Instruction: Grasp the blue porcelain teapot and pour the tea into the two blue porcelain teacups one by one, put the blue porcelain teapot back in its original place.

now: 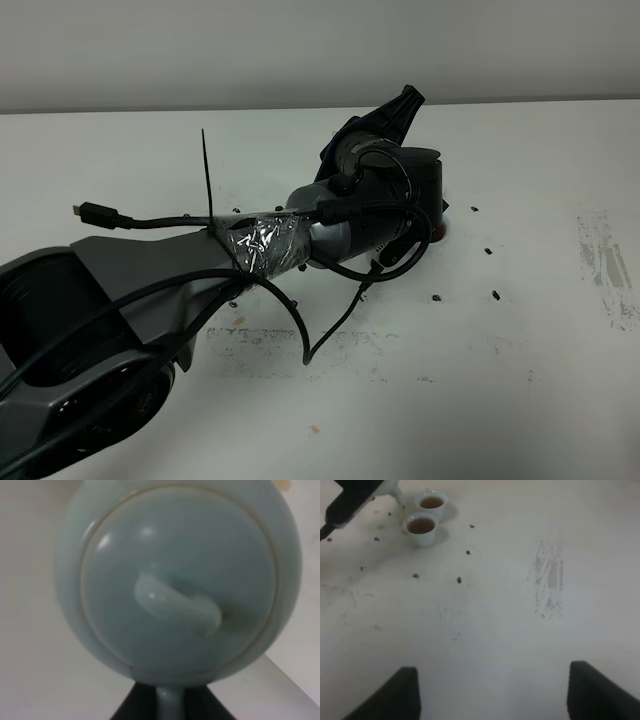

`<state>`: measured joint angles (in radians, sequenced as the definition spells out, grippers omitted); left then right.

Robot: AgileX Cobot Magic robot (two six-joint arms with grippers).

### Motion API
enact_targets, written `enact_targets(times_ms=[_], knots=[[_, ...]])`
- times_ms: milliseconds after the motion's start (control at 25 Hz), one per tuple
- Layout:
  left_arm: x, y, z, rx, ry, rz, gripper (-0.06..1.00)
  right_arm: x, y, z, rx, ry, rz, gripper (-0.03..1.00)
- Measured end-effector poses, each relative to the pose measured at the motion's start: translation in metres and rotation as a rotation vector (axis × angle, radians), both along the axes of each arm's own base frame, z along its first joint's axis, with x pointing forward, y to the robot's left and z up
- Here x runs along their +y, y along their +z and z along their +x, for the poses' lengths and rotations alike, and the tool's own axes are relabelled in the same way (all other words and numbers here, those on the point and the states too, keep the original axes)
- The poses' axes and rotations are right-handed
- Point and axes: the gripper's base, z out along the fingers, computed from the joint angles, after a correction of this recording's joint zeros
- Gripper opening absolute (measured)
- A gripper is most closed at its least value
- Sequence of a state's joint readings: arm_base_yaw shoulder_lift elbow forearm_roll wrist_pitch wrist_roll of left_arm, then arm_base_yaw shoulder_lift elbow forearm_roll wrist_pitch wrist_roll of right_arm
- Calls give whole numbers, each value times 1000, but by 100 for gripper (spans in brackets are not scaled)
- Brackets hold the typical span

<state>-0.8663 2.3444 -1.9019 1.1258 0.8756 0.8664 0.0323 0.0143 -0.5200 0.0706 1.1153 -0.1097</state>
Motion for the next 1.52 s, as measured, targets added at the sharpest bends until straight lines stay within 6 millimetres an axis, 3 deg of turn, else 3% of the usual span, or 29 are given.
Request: enact_targets(times_ms=[520, 920, 1040, 1160, 1360, 1520], knots=[[0, -3, -2, 28, 17, -25, 5, 0, 0, 0, 0, 0, 0, 59], [0, -3, -6, 61, 143, -215, 5, 0, 0, 0, 0, 0, 0, 59], [2, 15, -11, 55, 238, -367, 5, 0, 0, 0, 0, 0, 0, 59], [10, 48, -19, 27, 369, -559, 5, 0, 0, 0, 0, 0, 0, 59], [39, 101, -27, -22, 624, -831, 5, 0, 0, 0, 0, 0, 0, 59], [65, 125, -31, -15, 771, -913, 5, 0, 0, 0, 0, 0, 0, 59]])
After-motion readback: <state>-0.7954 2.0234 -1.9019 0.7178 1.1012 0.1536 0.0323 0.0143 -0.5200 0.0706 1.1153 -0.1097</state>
